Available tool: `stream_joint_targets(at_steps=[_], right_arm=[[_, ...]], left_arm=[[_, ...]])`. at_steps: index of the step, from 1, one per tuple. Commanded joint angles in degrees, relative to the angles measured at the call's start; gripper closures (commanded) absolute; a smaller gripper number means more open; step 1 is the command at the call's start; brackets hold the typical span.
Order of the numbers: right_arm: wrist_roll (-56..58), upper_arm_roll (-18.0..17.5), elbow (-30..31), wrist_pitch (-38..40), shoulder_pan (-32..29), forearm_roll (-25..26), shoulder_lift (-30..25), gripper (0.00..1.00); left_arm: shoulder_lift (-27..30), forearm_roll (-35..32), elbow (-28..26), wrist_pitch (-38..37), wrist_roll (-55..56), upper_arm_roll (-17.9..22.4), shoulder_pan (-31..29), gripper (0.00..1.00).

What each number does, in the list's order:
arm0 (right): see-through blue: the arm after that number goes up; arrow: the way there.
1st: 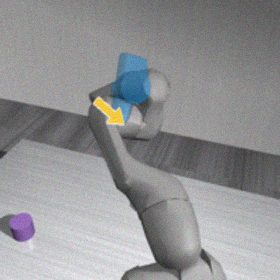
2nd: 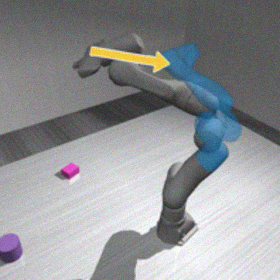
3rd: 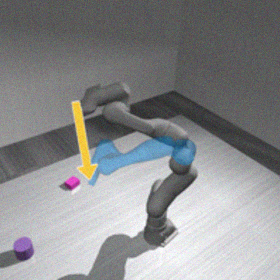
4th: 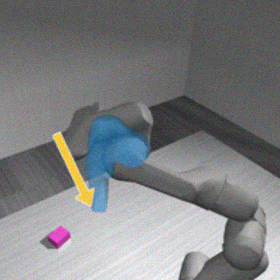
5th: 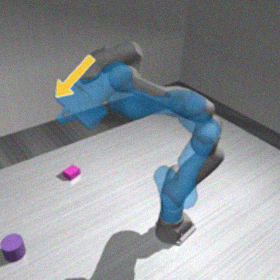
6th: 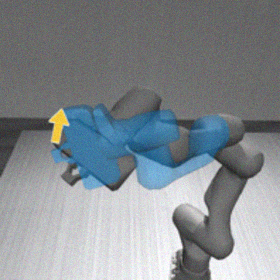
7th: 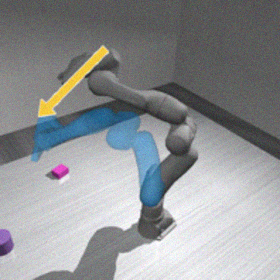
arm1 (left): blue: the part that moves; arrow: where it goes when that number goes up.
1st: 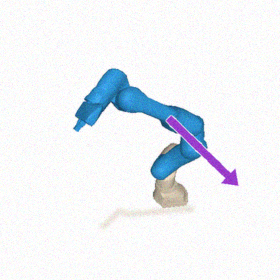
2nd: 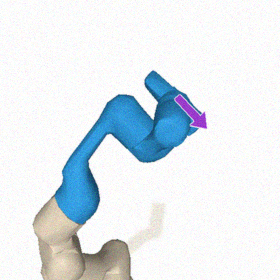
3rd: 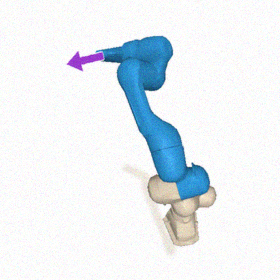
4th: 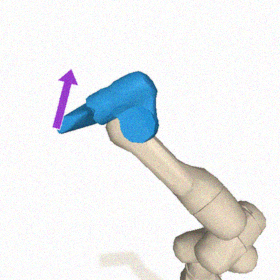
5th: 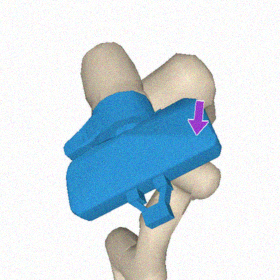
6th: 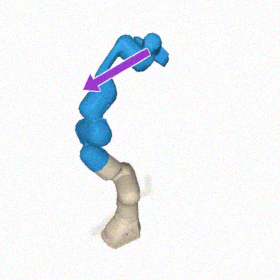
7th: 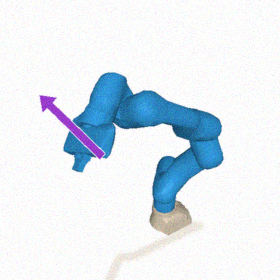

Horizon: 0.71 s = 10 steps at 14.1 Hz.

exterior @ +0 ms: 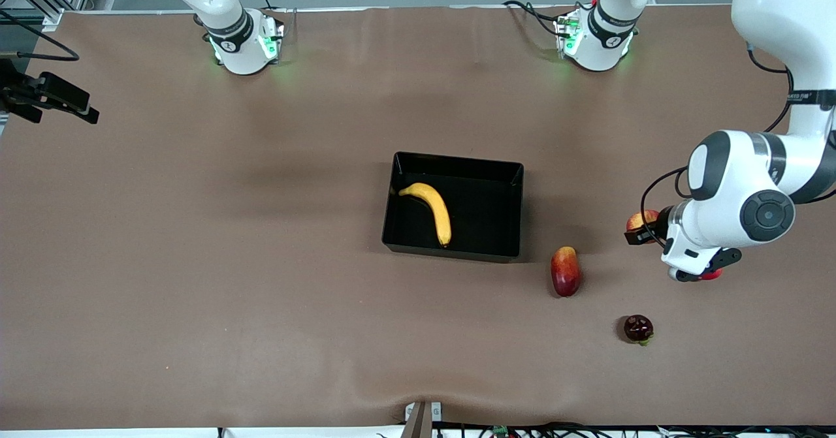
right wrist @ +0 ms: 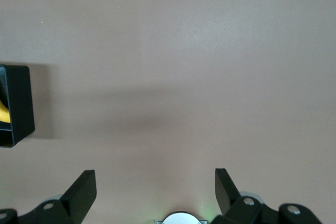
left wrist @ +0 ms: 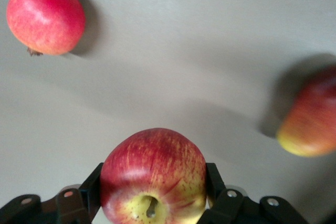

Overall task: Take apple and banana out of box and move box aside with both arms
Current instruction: 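Carry the apple beside the mango and release it with the left gripper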

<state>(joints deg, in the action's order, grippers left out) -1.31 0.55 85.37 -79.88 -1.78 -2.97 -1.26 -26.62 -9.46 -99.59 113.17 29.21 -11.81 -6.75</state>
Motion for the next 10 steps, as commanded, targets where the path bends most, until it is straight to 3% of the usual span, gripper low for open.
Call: stream_joint_targets(at_steps=[1,9,10], right_arm=[[0.4,0.1,-1.2,0.9,-0.3,-0.2,0.4,0.0],[0.4,0.1,-1.2,0.8,-0.3,-0.2,0.4,0.0],[0.4,0.1,-1.2,0.8,-0.3,-0.2,0.4,0.0]], left_arm=[[-1.3,-2.7,-3.9,6.6,-0.4,-0.7,-3.2,1.0],[-9.6,-2.7,-2.9,14.9,-6.5,-0.2,-6.9,1.0],[-10.3,-2.7,-2.7,15.0,-6.5,-0.2,-6.9,0.93]])
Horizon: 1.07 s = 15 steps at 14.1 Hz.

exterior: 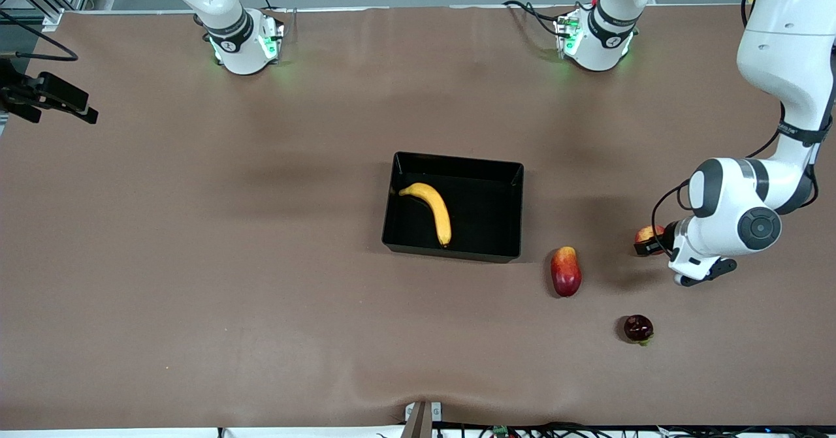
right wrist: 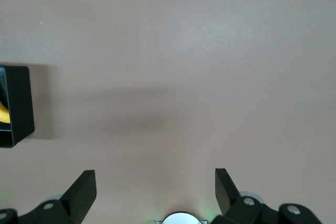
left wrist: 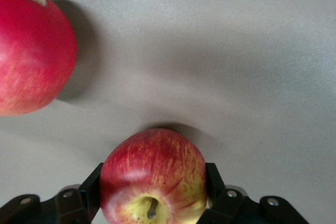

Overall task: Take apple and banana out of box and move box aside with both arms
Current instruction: 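Carry the apple beside the mango and release it with the left gripper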

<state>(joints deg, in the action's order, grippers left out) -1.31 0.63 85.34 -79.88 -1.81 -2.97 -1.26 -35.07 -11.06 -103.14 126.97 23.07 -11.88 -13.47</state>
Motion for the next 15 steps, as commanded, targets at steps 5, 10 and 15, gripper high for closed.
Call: stream_joint_targets(at_steps=[5,10,15], right_arm=[[0.4,0.0,-1.1,0.8,-0.3,-0.2,0.4,0.0],[0.3,0.0,-1.1,0.8,-0.3,-0.2,0.4,0.0],[0.3,0.0,-1.1,0.8,-0.3,-0.2,0.4,0.0]], left_arm=[[3.5,-0.1,1.0,-5.1,0.7,-1.6,0.8,0.0],[11.0,1.3,5.2,-20.2,6.1,-11.2,0.7,0.0],[10.4,0.8,6.2,-21.4,25.8,-22.4,3.4,0.0]])
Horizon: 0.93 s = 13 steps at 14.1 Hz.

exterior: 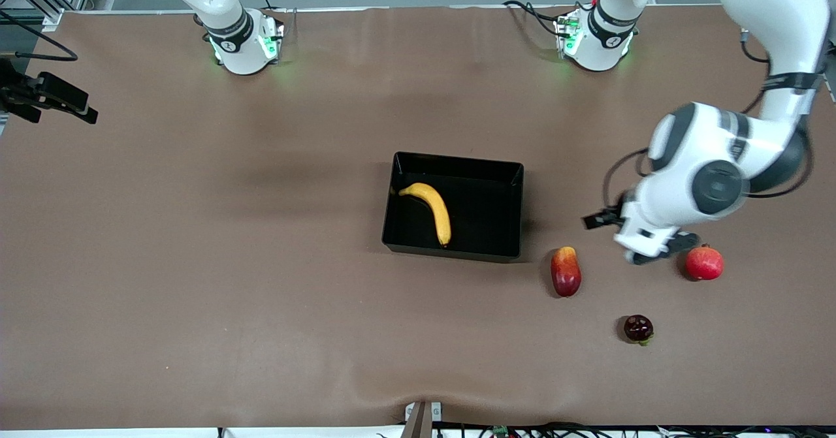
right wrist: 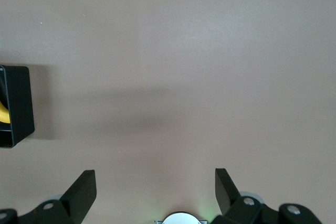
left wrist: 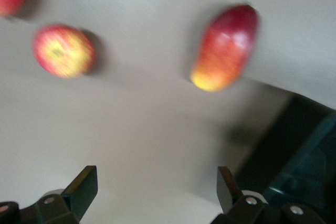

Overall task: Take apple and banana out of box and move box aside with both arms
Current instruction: 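Move the left gripper back into the tray over the yellow banana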

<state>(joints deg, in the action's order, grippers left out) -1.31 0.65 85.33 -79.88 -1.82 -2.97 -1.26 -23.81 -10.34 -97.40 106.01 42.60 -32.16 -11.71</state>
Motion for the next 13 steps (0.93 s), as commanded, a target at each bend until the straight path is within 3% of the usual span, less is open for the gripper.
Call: stream_joint_targets(at_steps=[1,4,7,13], right_arm=[[0.3,0.0,-1.1,0.8,-0.3,-0.2,0.4,0.0],[0.3,0.0,-1.1,0.8,-0.3,-0.2,0.4,0.0],[0.3,0.0,-1.1,0.8,-0.3,-0.2,0.4,0.0],[0.3,0.0,-1.1,0.7,-0.2,-0.2,0.4,0.0]], left_arm=[[-1.3,0.2,0.6,0.2,10.6,-2.6,4.2,0.0],[-5.3,-0.1,2.8,3.4,23.4,-2.6,14.5,0.0],[-10.4,-2.7,2.7,12.8,31.2,-2.3,21.1,0.0],[-18.8,-12.4,2.2,25.0,33.0,-1.9,25.4,0.0]])
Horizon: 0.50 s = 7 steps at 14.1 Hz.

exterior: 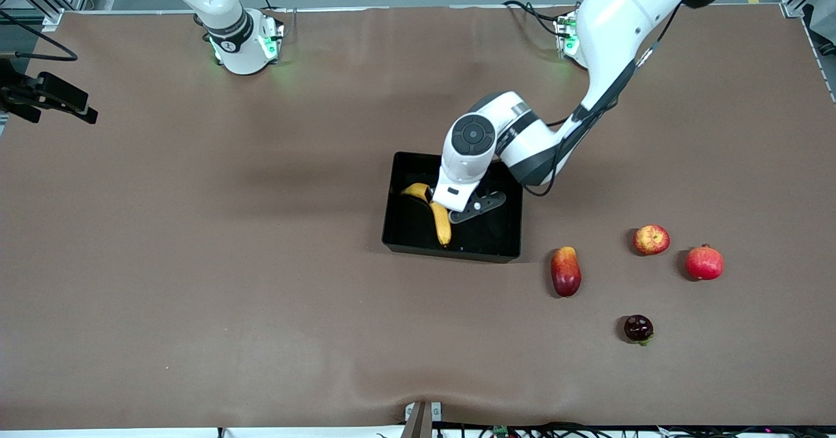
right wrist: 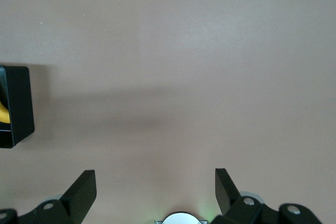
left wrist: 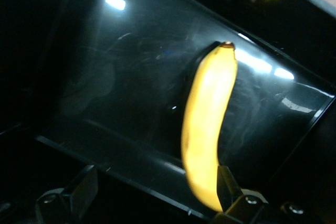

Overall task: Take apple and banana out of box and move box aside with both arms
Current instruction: 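Move the left gripper back into the tray over the yellow banana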

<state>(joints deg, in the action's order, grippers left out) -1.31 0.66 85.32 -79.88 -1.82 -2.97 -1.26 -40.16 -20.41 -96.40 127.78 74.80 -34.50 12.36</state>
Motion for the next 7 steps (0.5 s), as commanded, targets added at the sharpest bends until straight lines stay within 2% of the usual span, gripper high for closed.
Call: stream_joint_targets(at_steps=[1,7], right_arm=[[0.2,-0.1,-1.1,0.7,-0.2,-0.2,0.4,0.0],[-0.2,-0.1,-1.1,0.3,0.2,-0.3,0.6,0.0]], left_arm=[[-3.5,-3.4,1.6,5.0,1.4,1.1,1.8,0.0],[-5.7,-4.1,4.2,7.0,2.0,2.9,5.4,0.0]])
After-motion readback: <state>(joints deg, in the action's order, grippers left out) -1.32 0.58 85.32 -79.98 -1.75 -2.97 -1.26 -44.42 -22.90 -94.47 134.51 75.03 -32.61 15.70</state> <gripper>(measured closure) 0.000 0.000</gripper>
